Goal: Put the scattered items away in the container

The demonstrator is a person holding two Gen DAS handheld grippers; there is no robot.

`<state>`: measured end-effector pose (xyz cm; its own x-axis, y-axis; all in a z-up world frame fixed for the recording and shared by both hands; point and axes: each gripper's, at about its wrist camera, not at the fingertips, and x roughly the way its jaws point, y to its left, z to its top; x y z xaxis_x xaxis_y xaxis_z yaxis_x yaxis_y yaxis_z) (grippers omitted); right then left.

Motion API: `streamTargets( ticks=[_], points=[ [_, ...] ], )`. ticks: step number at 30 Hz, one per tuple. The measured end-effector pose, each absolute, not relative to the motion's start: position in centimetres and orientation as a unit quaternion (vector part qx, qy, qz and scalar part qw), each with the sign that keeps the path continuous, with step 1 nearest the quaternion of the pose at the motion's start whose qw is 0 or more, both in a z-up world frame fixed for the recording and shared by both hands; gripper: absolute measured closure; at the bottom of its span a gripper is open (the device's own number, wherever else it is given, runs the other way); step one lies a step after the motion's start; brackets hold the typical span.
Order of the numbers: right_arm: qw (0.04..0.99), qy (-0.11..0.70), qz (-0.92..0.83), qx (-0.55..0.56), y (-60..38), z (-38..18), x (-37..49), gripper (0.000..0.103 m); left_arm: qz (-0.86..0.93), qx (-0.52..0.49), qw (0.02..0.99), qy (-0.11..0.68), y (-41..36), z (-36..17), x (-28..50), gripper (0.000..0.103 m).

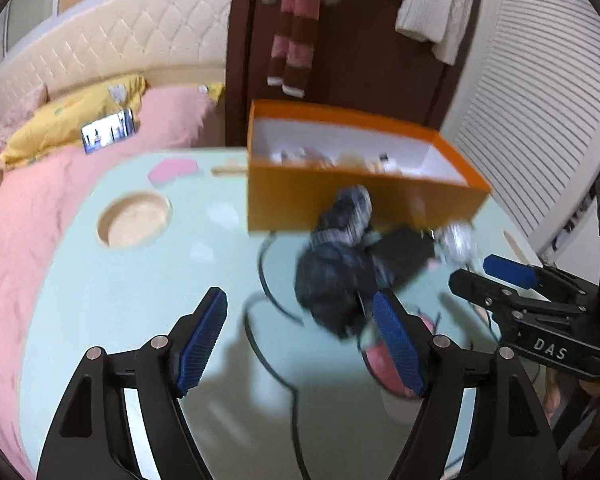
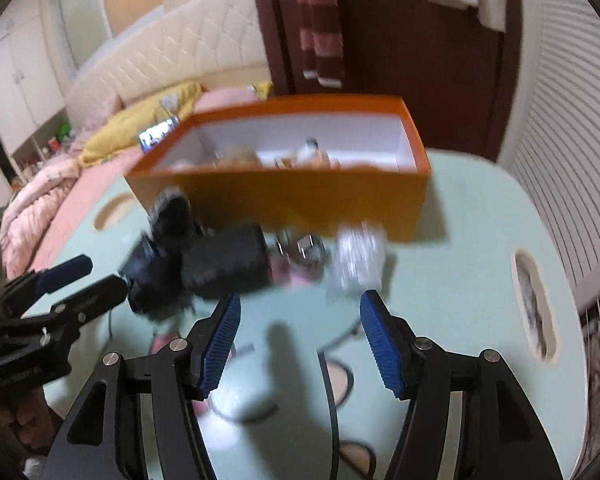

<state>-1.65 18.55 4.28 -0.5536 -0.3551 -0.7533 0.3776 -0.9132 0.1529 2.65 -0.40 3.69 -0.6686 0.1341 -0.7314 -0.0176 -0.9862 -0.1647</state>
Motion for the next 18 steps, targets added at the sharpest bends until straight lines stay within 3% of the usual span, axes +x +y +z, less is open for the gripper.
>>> streamTargets(
  ticks=[4, 7, 9, 11, 13, 15, 18],
  points=[
    [0.195, 0.006, -0.88, 0.432, 19.1, 3.6, -0.1, 0.038, 0.9, -0.426, 0.031, -0.084, -0.8, 2.6, 3.1, 0.027],
    [0.187, 0.015, -0.886, 0.424, 18.9, 3.2, 1.0, 0.024, 0.901, -0.428, 0.02, -0.071, -0.8, 2.3, 3.2, 0.026],
    [0.18, 0.03, -0.887, 0.424, 18.3, 3.0, 1.3, 0.011, 0.902, -0.428, 0.015, -0.046, -0.3, 2.0, 3.4, 0.017],
    [0.174, 0.052, -0.886, 0.426, 17.7, 2.7, 1.5, 0.006, 0.904, -0.427, 0.003, -0.009, 0.6, 1.5, 3.6, 0.016],
    [0.169, 0.064, -0.888, 0.423, 17.4, 2.5, 1.5, 0.004, 0.908, -0.42, -0.002, -0.002, 0.7, 1.3, 3.7, 0.012],
    [0.168, 0.069, -0.889, 0.42, 17.5, 2.3, 1.6, 0.0, 0.907, -0.421, -0.012, -0.011, 0.1, 1.0, 3.6, 0.0],
    [0.17, 0.069, -0.892, 0.413, 17.6, 2.3, 1.5, 0.0, 0.909, -0.417, -0.018, -0.013, -0.2, 0.9, 3.6, 0.0]
  ],
)
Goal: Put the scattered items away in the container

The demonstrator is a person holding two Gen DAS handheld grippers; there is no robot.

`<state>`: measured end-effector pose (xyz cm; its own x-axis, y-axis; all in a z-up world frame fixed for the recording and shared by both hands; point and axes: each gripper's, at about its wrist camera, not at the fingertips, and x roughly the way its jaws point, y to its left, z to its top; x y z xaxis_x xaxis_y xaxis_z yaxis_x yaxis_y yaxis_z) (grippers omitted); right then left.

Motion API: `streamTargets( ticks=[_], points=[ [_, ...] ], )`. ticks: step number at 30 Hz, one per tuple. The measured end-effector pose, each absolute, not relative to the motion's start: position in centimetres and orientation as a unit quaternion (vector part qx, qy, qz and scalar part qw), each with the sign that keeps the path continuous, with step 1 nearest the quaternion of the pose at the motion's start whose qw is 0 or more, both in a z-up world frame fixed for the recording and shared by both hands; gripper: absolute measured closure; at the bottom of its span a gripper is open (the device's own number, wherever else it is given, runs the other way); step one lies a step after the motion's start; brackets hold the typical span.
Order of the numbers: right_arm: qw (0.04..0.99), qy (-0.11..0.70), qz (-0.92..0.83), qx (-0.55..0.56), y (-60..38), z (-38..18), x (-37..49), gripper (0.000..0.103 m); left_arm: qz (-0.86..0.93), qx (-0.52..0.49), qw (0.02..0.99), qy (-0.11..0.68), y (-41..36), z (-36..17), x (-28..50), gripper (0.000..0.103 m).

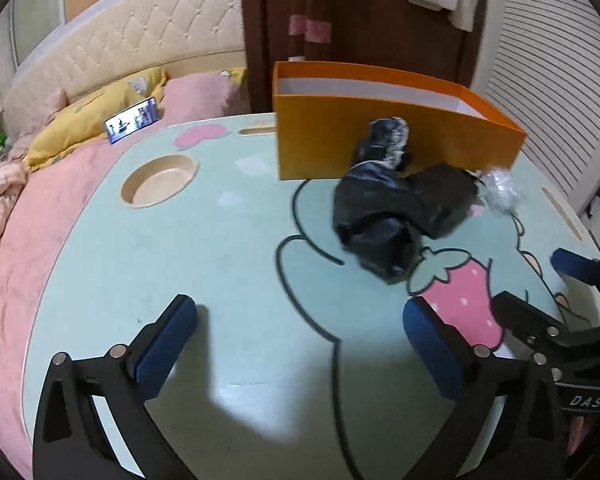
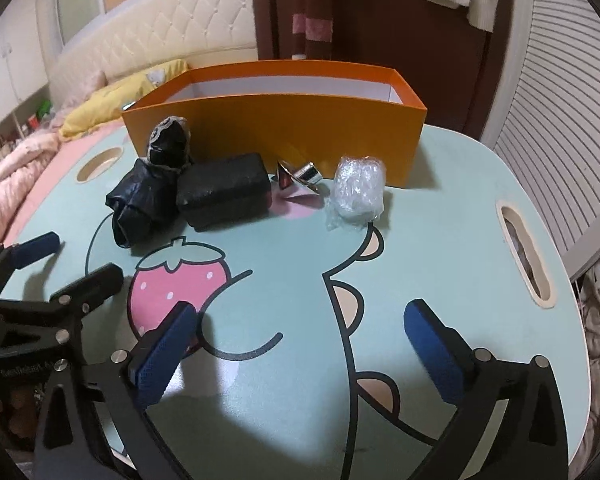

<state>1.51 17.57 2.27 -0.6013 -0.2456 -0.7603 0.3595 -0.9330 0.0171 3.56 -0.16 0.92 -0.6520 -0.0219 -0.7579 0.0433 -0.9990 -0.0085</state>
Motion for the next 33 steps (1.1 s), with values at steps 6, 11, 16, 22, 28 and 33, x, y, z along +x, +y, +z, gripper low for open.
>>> streamTargets(
  ticks=[6, 11, 16, 22, 28, 33],
  points=[
    [0.17, 0.069, -0.894, 0.409, 17.5, 2.1, 1.5, 0.0, -0.909, 0.416, 0.016, 0.011, -0.1, 0.8, 3.5, 0.0],
    [0.171, 0.068, -0.894, 0.409, 17.5, 2.1, 1.6, 0.0, -0.909, 0.416, 0.015, 0.011, -0.1, 0.9, 3.2, 0.0],
    [0.174, 0.069, -0.894, 0.408, 17.2, 1.9, 1.8, 0.0, -0.909, 0.416, 0.016, 0.011, -0.1, 0.9, 3.2, 0.0],
    [0.178, 0.072, -0.893, 0.406, 17.0, 1.8, 2.1, 0.0, -0.907, 0.42, 0.008, 0.007, 0.3, 1.0, 2.9, 0.0],
    [0.182, 0.073, -0.893, 0.406, 16.8, 1.8, 2.3, 0.0, -0.906, 0.423, 0.004, 0.006, 0.5, 1.1, 2.7, 0.0],
    [0.195, 0.078, -0.889, 0.407, 16.7, 1.9, 2.6, 0.0, -0.902, 0.431, 0.0, 0.003, 0.7, 1.2, 2.8, 0.0]
  ],
)
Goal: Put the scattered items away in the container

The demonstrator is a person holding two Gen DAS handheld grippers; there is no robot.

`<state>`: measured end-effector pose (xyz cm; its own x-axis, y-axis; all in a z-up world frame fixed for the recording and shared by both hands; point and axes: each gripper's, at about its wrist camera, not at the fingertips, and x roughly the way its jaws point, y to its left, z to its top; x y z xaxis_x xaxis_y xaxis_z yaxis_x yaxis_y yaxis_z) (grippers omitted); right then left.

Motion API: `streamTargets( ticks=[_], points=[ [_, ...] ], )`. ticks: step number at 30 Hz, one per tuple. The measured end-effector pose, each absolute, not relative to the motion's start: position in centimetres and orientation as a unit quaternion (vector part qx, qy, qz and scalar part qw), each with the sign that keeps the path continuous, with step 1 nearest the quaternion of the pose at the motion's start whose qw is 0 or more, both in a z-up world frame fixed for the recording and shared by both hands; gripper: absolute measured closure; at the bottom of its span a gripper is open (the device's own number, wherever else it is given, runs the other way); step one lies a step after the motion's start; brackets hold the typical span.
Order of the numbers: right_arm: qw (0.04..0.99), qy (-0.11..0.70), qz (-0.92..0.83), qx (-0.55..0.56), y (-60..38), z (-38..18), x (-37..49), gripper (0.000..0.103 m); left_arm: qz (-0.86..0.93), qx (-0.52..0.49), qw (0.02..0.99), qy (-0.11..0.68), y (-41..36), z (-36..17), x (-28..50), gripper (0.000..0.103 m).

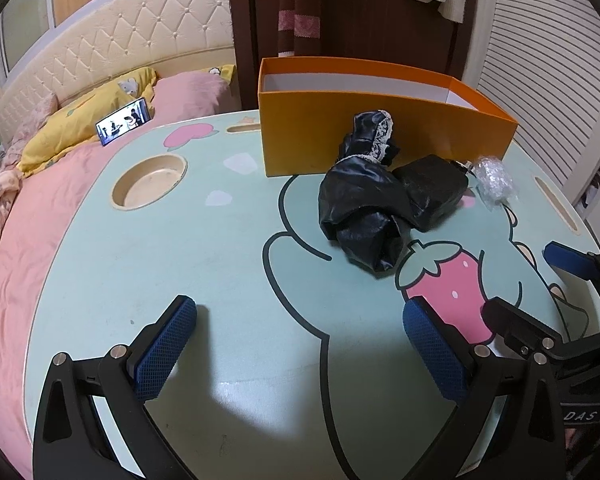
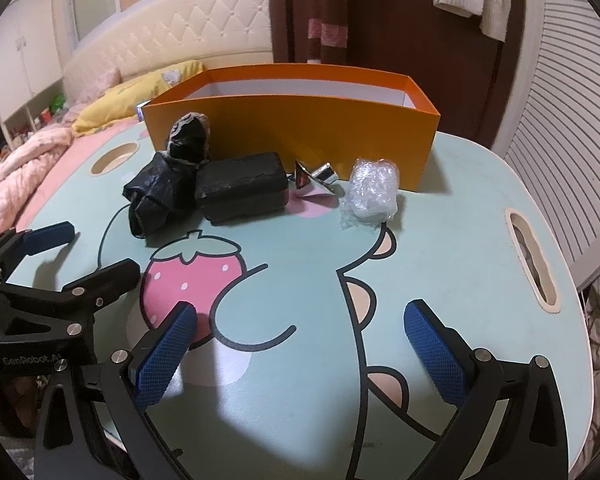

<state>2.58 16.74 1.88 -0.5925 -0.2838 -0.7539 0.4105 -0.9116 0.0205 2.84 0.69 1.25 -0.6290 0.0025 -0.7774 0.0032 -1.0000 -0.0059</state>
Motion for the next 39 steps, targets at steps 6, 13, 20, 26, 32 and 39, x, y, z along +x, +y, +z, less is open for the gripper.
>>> streamTargets(
  ticks=[6, 13, 20, 26, 32, 39],
  points=[
    [0.205, 0.083, -0.885, 0.409, 16.4, 1.9, 2.8, 0.0, -0.899, 0.438, -0.013, 0.013, 0.2, 1.9, 2.9, 0.0],
    [0.214, 0.074, -0.886, 0.405, 16.7, 2.0, 2.7, 0.0, -0.926, 0.371, -0.039, 0.062, -1.5, 4.7, 3.0, 0.0],
    [0.218, 0.055, -0.887, 0.403, 17.3, 2.1, 2.5, 0.001, -0.925, 0.374, -0.061, 0.02, -0.4, 5.1, 0.2, 0.001],
    [0.219, 0.048, -0.888, 0.401, 17.5, 2.2, 2.5, 0.001, -0.905, 0.412, -0.099, 0.035, -0.1, 3.7, -2.1, 0.034],
    [0.214, 0.041, -0.893, 0.395, 18.1, 2.4, 2.5, 0.03, -0.902, 0.413, -0.12, 0.048, -0.7, 3.5, -0.9, 0.069],
    [0.206, 0.008, -0.893, 0.401, 19.2, 2.9, 1.1, 0.036, -0.919, 0.378, -0.094, 0.067, -3.2, 5.4, 3.0, 0.069]
  ],
)
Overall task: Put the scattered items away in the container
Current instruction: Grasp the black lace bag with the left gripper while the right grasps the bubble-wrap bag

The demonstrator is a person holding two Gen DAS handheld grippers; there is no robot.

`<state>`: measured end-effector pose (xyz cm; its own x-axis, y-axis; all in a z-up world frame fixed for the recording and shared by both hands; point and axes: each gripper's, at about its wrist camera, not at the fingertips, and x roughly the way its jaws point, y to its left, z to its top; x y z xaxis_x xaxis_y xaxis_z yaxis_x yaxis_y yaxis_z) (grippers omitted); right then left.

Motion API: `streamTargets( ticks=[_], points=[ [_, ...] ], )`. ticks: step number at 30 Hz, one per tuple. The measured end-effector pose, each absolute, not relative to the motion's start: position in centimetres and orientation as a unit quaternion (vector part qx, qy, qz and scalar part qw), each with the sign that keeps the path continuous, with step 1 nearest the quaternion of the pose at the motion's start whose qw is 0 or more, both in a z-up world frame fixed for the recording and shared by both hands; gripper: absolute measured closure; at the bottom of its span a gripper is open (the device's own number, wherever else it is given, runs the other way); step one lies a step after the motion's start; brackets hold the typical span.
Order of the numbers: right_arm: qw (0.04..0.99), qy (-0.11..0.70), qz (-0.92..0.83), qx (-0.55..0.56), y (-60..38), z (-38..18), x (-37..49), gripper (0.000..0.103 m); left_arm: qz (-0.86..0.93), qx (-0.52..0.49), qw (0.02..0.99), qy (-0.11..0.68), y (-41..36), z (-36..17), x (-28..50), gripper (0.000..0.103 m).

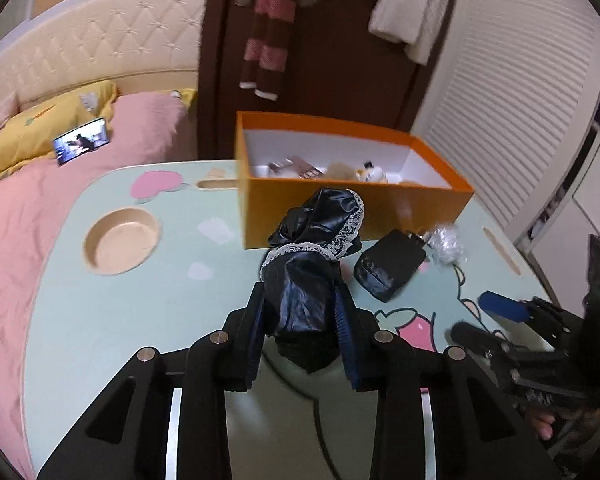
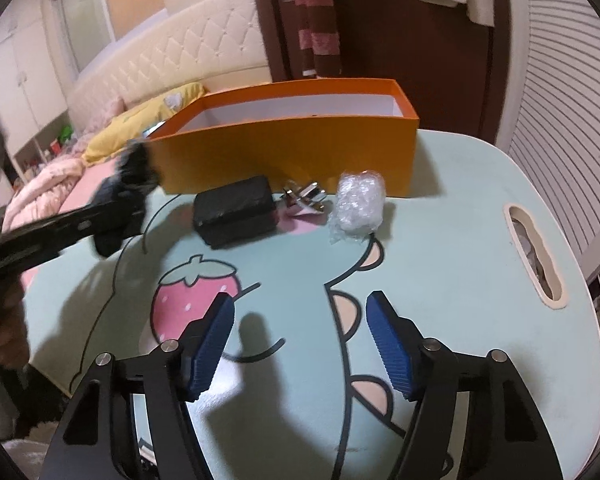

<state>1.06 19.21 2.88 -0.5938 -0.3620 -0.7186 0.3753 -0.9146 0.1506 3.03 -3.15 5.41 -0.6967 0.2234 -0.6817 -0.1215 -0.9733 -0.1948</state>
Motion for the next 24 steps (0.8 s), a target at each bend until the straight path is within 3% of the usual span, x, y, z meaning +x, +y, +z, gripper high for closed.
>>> streamTargets(
  ticks=[8, 14, 18, 21, 24],
  points=[
    [0.164, -0.011, -0.904, 0.395, 20.4, 4.4, -2.7, 0.043, 0.923, -0.369, 0.086, -0.065, -3.5, 5.3, 4.3, 0.069],
    [0.146, -0.009, -0.902, 0.406, 20.4, 4.3, -5.4, 0.056, 0.921, -0.371, 0.093, -0.067, -3.2, 5.2, 4.0, 0.069],
    [0.151, 0.004, -0.895, 0.42, 19.8, 3.6, -6.8, 0.059, 0.921, -0.373, 0.091, -0.067, -3.3, 5.0, 3.9, 0.069],
    [0.155, 0.017, -0.887, 0.435, 19.2, 3.0, -7.5, 0.073, 0.921, -0.373, 0.089, -0.067, -3.3, 4.8, 3.8, 0.069],
    [0.156, 0.027, -0.892, 0.424, 19.0, 3.3, -6.8, 0.073, 0.921, -0.372, 0.09, -0.065, -3.2, 4.8, 3.8, 0.069]
  ],
)
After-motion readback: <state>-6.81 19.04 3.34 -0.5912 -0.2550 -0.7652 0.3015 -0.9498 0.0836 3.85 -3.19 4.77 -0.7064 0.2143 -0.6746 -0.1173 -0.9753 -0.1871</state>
